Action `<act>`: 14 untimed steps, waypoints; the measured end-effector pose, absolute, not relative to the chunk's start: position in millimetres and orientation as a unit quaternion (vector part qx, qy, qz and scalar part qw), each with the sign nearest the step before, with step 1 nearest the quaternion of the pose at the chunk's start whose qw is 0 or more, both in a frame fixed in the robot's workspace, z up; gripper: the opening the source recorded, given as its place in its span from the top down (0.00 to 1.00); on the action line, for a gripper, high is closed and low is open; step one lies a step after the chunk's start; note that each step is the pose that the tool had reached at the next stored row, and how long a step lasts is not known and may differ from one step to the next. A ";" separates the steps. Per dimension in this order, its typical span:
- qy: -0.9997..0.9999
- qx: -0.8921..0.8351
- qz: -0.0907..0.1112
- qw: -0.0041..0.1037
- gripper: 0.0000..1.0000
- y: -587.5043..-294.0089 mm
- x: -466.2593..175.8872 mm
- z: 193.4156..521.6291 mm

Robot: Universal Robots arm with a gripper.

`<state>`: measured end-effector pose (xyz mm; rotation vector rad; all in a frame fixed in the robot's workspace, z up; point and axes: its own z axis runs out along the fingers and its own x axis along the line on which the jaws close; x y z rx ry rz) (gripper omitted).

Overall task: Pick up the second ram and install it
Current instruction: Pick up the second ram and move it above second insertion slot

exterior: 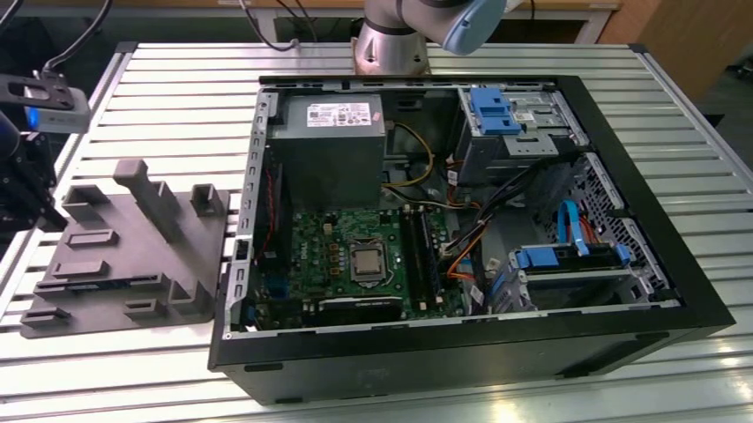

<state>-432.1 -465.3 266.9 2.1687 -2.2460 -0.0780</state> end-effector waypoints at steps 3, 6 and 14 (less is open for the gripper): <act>-0.718 0.695 -0.025 0.009 0.89 -465.9 -432.0 264.8; -0.718 0.696 -0.025 0.009 0.89 -466.8 -432.0 262.8; -0.716 0.698 -0.025 0.009 0.89 -470.5 -432.0 258.8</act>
